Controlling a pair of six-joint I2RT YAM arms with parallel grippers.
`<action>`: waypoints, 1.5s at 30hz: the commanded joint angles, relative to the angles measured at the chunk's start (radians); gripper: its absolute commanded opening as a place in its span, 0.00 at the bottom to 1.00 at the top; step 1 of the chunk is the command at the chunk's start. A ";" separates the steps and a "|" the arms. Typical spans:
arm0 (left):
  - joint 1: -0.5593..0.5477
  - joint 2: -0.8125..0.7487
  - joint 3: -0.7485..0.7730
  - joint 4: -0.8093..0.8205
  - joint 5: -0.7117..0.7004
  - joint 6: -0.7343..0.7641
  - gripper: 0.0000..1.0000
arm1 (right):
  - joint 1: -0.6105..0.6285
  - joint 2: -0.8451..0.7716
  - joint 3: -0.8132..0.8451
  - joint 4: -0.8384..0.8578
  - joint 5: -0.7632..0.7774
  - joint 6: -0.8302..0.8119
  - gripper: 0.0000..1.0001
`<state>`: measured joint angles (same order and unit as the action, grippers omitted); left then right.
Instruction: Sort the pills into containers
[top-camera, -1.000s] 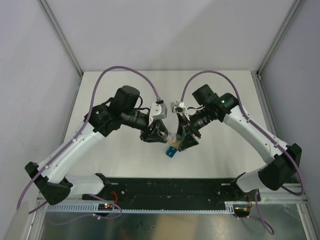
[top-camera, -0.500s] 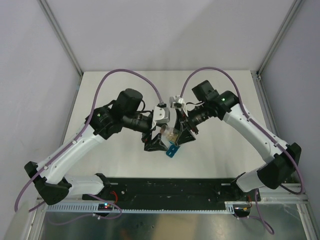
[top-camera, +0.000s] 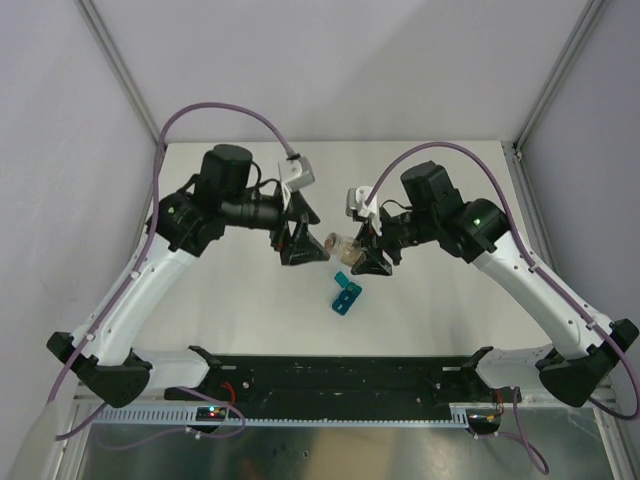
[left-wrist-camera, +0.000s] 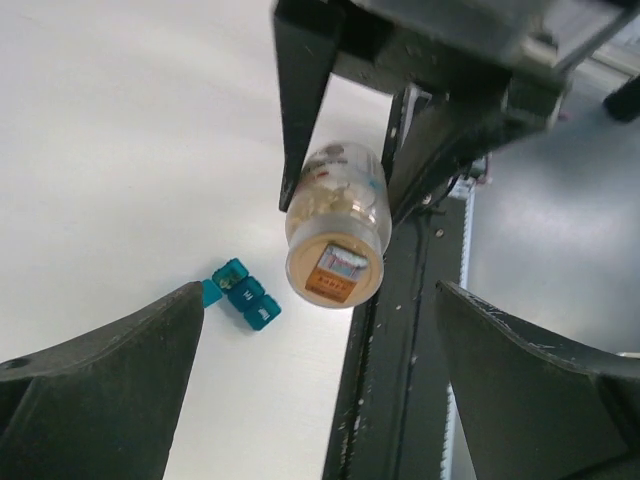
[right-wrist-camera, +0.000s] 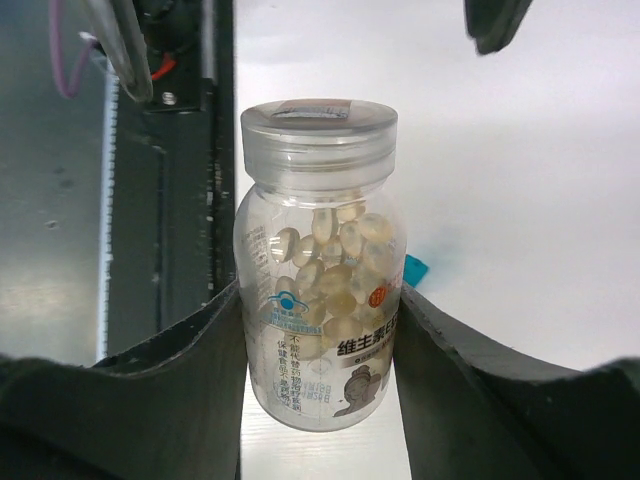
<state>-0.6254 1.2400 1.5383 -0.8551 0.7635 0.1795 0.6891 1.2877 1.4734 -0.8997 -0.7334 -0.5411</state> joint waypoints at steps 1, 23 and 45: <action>0.050 0.057 0.092 0.010 0.107 -0.179 0.98 | 0.040 -0.029 -0.001 0.101 0.223 0.023 0.00; 0.056 0.168 0.122 0.011 0.141 -0.204 0.42 | 0.069 -0.004 0.000 0.116 0.278 0.038 0.00; -0.198 -0.033 -0.134 0.010 0.116 0.292 0.17 | -0.123 0.135 0.124 -0.171 -0.404 -0.072 0.00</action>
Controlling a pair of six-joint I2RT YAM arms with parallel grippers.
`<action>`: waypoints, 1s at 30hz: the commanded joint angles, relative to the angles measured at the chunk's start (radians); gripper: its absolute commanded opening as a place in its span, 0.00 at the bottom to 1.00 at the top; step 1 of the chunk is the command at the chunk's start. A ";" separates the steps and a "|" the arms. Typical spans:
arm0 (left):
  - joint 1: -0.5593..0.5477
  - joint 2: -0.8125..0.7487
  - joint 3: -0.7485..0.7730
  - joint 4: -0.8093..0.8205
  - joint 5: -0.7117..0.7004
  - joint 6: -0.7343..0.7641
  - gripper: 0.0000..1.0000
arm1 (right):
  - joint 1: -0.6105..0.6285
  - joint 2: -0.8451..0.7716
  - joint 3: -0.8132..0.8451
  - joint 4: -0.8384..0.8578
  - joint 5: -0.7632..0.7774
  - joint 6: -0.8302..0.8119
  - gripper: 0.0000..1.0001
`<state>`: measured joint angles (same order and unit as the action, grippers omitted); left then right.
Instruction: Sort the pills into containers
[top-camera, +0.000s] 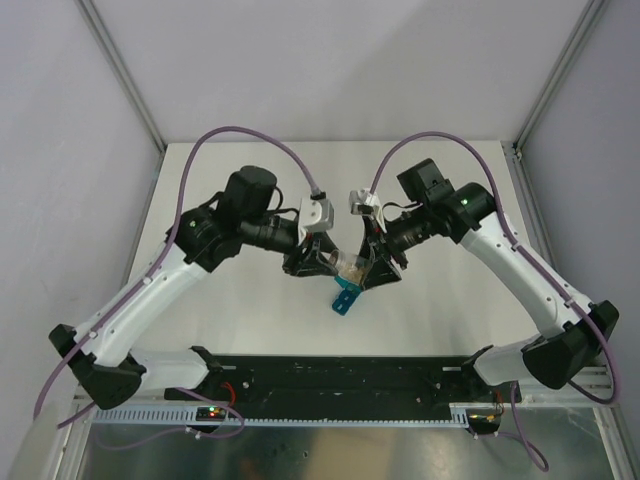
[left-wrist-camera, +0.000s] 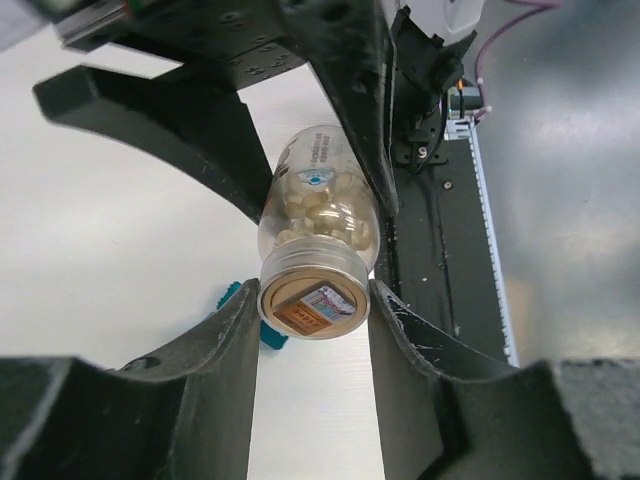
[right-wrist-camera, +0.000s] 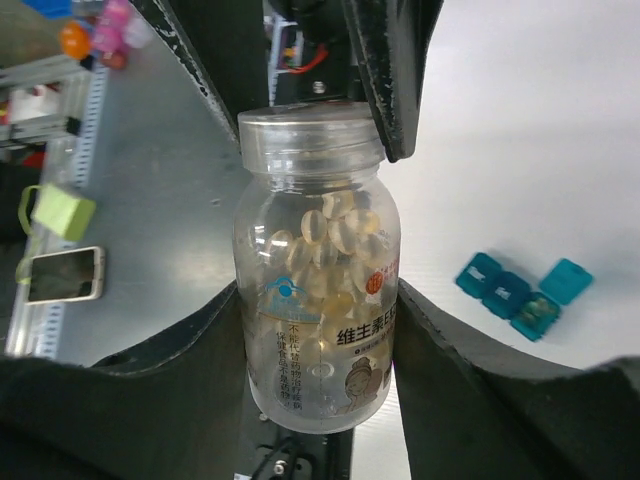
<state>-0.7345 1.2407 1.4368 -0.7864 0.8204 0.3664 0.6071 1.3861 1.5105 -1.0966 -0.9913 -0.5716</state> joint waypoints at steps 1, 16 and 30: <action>-0.095 -0.034 -0.034 -0.059 0.053 0.110 0.22 | -0.040 0.045 0.090 0.004 -0.156 -0.052 0.00; -0.015 0.004 0.074 -0.058 -0.041 -0.060 0.99 | -0.011 -0.034 0.028 0.083 0.089 -0.013 0.00; 0.165 0.122 0.201 -0.013 0.051 -0.454 0.93 | 0.132 -0.121 0.019 0.237 0.535 0.017 0.00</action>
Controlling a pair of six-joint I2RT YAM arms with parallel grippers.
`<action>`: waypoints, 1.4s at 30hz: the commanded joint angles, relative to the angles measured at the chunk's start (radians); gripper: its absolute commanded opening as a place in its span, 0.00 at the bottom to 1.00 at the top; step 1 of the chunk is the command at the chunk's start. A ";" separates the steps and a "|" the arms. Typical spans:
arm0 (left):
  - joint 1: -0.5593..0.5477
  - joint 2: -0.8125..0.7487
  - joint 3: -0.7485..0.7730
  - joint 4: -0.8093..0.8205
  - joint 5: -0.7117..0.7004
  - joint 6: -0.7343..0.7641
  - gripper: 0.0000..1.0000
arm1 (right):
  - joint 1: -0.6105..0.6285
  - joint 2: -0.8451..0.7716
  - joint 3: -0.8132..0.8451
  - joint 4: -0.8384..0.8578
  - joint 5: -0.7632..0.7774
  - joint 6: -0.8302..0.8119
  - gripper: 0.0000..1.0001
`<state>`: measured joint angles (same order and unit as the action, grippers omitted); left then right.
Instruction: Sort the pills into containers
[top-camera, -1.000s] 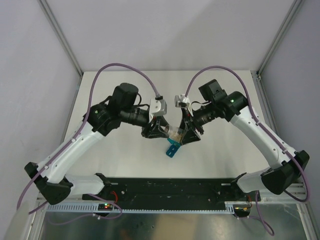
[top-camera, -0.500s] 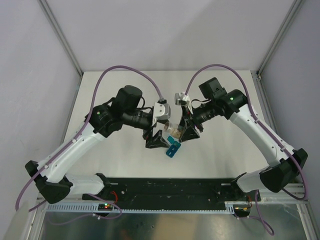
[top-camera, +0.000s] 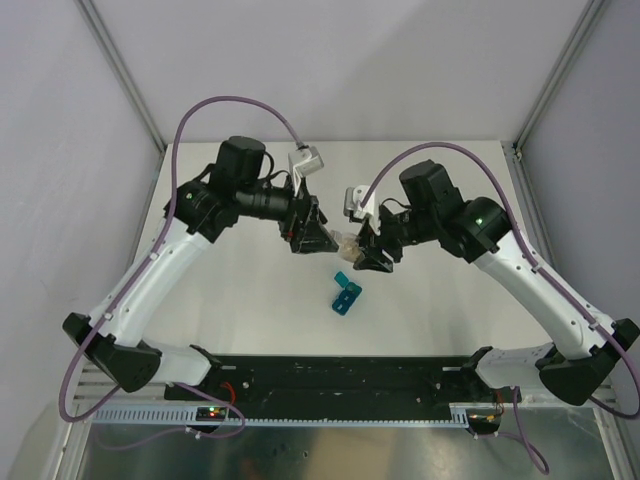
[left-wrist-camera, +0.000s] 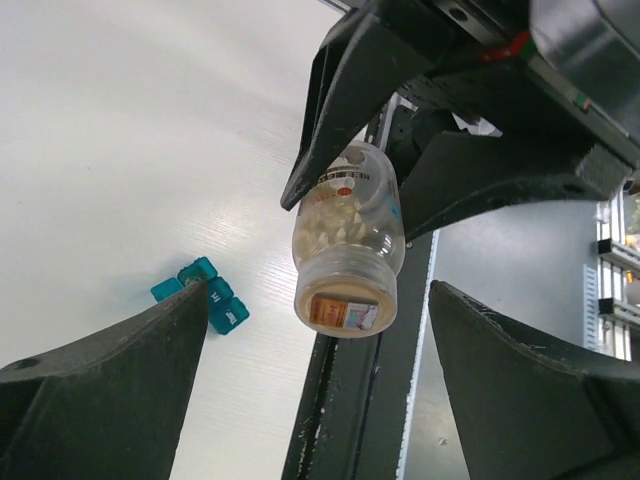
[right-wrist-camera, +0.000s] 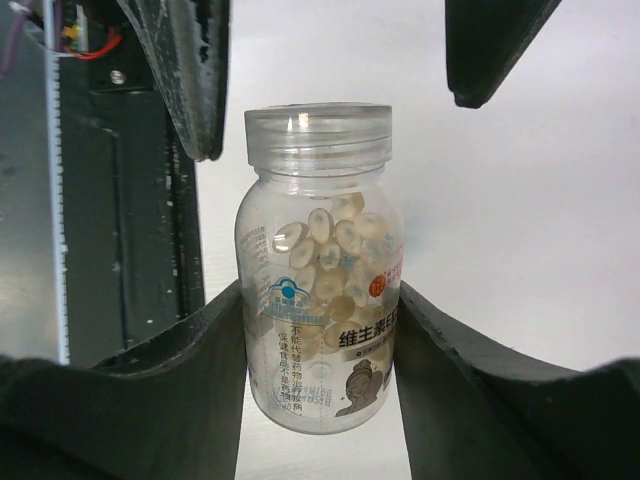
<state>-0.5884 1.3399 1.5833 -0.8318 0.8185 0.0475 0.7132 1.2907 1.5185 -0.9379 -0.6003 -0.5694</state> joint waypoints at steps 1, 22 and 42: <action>0.021 0.031 0.059 0.034 0.061 -0.143 0.91 | 0.030 -0.025 0.010 0.082 0.157 0.015 0.00; 0.014 0.080 0.029 0.046 0.150 -0.112 0.12 | 0.047 0.002 0.014 0.083 0.163 0.030 0.00; -0.187 -0.106 -0.154 0.047 0.084 0.306 0.00 | -0.120 0.147 0.085 -0.155 -0.492 -0.058 0.00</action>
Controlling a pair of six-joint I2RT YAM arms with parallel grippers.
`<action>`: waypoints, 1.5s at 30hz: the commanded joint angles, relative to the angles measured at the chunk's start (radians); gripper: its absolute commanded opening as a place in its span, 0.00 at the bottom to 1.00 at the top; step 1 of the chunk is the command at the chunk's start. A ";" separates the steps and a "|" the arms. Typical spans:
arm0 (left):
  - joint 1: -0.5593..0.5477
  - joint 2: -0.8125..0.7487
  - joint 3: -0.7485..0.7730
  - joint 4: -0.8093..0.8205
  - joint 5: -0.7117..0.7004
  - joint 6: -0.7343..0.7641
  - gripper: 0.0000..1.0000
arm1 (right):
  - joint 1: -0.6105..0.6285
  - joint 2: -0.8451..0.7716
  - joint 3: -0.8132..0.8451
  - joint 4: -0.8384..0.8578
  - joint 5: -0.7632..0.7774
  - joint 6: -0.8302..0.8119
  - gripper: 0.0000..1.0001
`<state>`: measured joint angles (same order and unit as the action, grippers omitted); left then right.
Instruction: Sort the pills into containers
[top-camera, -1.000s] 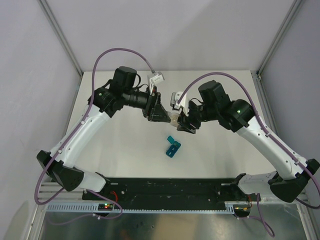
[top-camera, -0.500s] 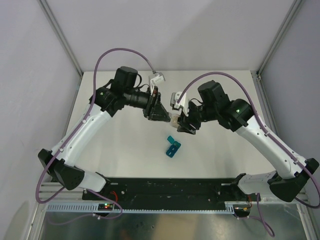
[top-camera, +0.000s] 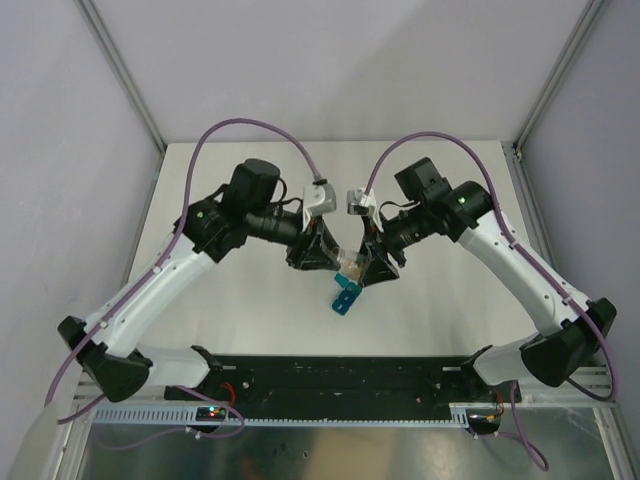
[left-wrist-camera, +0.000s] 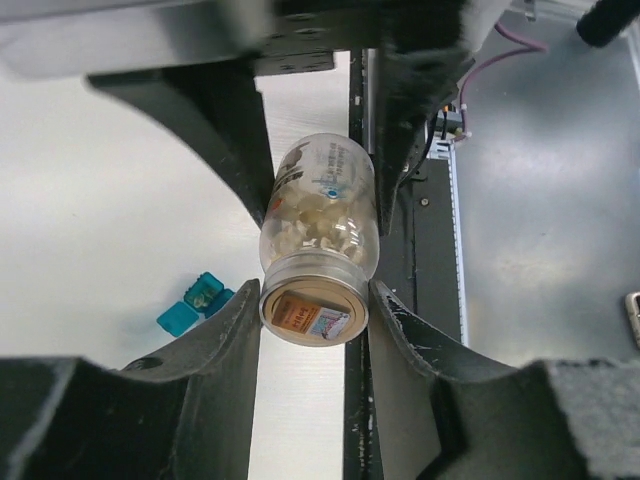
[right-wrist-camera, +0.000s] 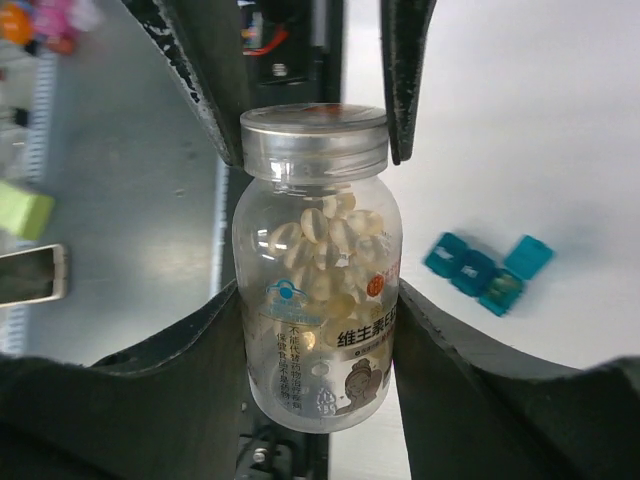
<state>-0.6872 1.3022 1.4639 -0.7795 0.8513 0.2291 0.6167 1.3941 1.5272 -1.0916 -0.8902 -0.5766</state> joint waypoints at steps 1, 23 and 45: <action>-0.102 -0.078 -0.045 -0.005 0.046 0.139 0.01 | -0.024 0.059 0.086 -0.035 -0.233 -0.073 0.00; -0.006 -0.070 0.045 0.007 -0.078 -0.047 1.00 | 0.020 -0.027 0.037 0.058 0.024 -0.014 0.00; 0.135 0.092 0.157 0.038 0.103 -0.380 0.64 | 0.176 -0.131 -0.003 0.266 0.591 0.029 0.00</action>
<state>-0.5575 1.3918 1.5902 -0.7601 0.8955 -0.1238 0.7864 1.2953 1.5196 -0.8871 -0.3527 -0.5674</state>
